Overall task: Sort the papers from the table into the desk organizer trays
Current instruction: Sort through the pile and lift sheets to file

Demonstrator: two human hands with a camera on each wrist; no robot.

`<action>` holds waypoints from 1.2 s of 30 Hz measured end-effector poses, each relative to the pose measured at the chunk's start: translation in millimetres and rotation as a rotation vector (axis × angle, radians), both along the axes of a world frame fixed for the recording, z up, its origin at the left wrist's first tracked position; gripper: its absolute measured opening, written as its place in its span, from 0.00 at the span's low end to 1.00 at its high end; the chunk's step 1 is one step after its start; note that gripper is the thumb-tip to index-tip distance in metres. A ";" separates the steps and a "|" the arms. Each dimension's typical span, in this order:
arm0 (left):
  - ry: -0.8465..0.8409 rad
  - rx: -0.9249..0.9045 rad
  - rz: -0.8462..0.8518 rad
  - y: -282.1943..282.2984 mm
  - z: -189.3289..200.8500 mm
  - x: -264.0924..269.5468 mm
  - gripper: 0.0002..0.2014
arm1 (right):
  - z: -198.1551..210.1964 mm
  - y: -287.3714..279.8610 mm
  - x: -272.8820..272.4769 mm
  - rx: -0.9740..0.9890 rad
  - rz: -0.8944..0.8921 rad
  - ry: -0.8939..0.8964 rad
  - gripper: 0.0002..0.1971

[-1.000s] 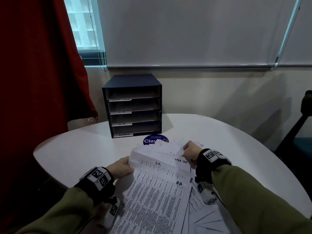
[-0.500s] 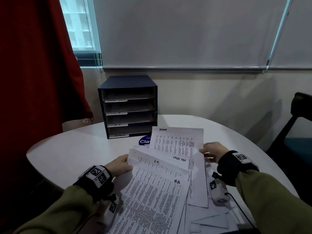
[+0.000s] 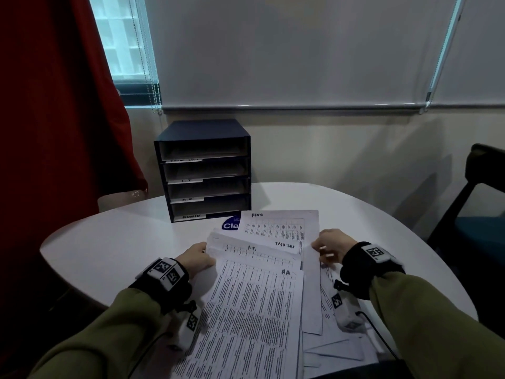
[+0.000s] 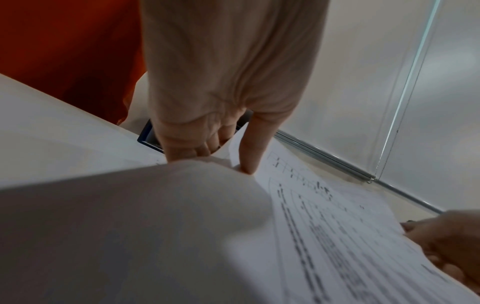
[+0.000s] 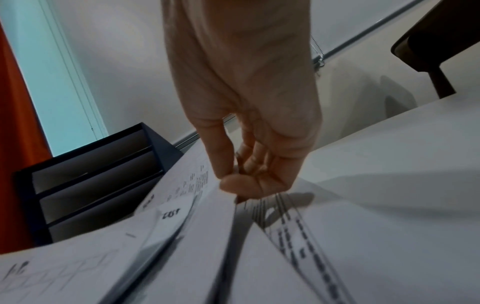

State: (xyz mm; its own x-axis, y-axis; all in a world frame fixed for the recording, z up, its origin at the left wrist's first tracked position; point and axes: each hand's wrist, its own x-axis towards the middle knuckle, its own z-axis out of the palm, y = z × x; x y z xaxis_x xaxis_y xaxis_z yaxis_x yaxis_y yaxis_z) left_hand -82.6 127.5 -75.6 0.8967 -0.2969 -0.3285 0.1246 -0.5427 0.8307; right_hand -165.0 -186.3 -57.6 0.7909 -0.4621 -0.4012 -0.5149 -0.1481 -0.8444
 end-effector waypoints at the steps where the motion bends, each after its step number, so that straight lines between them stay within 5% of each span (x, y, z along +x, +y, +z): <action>1: 0.001 -0.002 0.012 -1.0 -1.3 0.3 0.20 | 0.5 2.1 0.9 -0.017 0.004 -0.019 0.07; 6: 0.012 0.007 0.053 0.4 -3.7 0.9 0.18 | 1.4 11.3 4.2 -0.120 0.130 -0.093 0.12; 11: 0.054 -0.104 0.128 3.2 -2.8 -0.1 0.26 | -0.4 15.4 7.0 0.066 0.151 -0.015 0.12; 20: 0.066 -0.065 0.098 14.7 1.2 2.1 0.07 | -4.1 29.1 9.9 0.390 0.269 0.085 0.13; 23: 0.054 -0.083 0.116 26.2 -0.1 4.5 0.09 | -0.5 27.8 12.3 0.309 0.298 0.093 0.10; 28: -0.005 -0.139 0.132 44.2 -6.3 10.9 0.22 | -8.6 32.0 29.4 0.092 0.093 0.009 0.12; 32: 0.000 -0.154 0.175 59.2 -4.3 13.1 0.23 | -9.5 35.8 33.2 -0.052 0.204 0.114 0.04; 36: 0.024 -0.160 0.181 65.1 -2.9 10.1 0.25 | -6.5 48.5 34.2 -0.204 0.294 0.156 0.09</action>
State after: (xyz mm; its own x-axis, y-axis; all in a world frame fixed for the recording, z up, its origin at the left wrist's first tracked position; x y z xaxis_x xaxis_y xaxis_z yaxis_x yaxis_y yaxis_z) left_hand -72.6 192.7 -78.6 0.9324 -0.1823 -0.3121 0.2287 -0.3712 0.8999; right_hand -130.9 -137.8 -64.2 0.8381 -0.3077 -0.4505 -0.5455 -0.4652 -0.6971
